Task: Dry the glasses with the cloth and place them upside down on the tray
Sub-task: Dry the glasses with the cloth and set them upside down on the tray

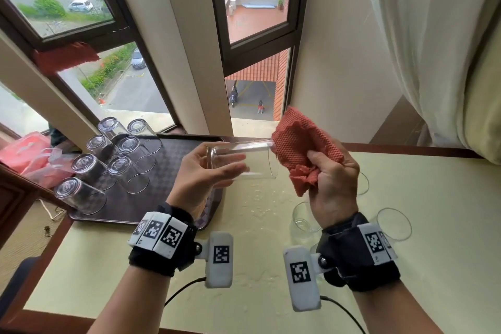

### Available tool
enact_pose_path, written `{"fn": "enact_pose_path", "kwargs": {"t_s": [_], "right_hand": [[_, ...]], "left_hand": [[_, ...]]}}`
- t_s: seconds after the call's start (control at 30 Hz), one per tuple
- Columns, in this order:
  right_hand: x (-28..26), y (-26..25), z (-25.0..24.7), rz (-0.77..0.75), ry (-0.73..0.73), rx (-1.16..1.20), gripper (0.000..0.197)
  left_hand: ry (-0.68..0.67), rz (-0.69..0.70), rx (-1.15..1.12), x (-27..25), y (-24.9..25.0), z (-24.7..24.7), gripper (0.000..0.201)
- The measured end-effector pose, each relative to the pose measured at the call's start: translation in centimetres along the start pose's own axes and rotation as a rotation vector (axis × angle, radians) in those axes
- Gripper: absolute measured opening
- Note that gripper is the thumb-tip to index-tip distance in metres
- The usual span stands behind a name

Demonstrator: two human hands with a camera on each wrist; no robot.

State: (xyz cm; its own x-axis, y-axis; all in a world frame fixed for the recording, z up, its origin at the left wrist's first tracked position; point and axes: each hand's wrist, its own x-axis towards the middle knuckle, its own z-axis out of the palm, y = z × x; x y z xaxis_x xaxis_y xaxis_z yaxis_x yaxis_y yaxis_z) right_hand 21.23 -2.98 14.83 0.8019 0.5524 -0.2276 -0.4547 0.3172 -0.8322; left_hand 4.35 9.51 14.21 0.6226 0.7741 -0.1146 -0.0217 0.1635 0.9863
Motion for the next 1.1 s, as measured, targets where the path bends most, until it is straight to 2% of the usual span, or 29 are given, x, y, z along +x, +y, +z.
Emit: {"fn": "enact_pose_path", "kwargs": {"t_s": [0.13, 0.23, 0.33, 0.43, 0.5, 0.6, 0.73, 0.8, 0.9, 0.97, 1.1], "right_hand": [[-0.9, 0.6, 1.4, -0.02, -0.106, -0.018, 0.034], [-2.1, 1.7, 1.5, -0.112, -0.224, -0.19, 0.045], [-2.4, 2.4, 0.9, -0.237, -0.393, -0.333, 0.047], [-2.1, 2.0, 0.3, -0.375, -0.486, -0.618, 0.061], [-1.7, 1.6, 0.2, -0.345, -0.52, -0.697, 0.063], [-1.3, 0.8, 0.3, -0.238, -0.593, -0.691, 0.061], [-1.2, -0.1, -0.1, -0.223, -0.735, -0.686, 0.06], [-1.4, -0.4, -0.3, -0.231, -0.737, -0.626, 0.057], [-1.9, -0.7, -0.1, -0.209, -0.681, -0.478, 0.055], [-1.9, -1.0, -0.1, -0.141, -0.757, -0.46, 0.06], [-0.3, -1.3, -0.5, 0.05, -0.977, -0.605, 0.077]], "left_hand": [[0.023, -0.004, -0.055, -0.1, -0.2, 0.6, 0.105], [0.044, 0.016, -0.083, -0.2, -0.2, 1.1, 0.106], [0.055, 0.024, -0.113, -0.2, 0.1, 1.1, 0.111], [0.061, 0.028, -0.124, 0.0, 0.2, 1.1, 0.108], [0.052, 0.024, -0.125, 0.1, 0.0, 1.1, 0.102], [0.026, 0.02, -0.108, 0.2, -0.2, 0.9, 0.097], [-0.026, 0.002, -0.082, 0.1, -0.3, 0.5, 0.09], [-0.047, -0.008, -0.094, 0.0, -0.4, 0.6, 0.091], [-0.044, -0.03, -0.115, 0.1, -0.3, 1.2, 0.102], [-0.051, -0.044, -0.102, 0.1, -0.1, 1.3, 0.103], [-0.112, -0.064, -0.042, 0.0, -0.1, 1.1, 0.096]]}}
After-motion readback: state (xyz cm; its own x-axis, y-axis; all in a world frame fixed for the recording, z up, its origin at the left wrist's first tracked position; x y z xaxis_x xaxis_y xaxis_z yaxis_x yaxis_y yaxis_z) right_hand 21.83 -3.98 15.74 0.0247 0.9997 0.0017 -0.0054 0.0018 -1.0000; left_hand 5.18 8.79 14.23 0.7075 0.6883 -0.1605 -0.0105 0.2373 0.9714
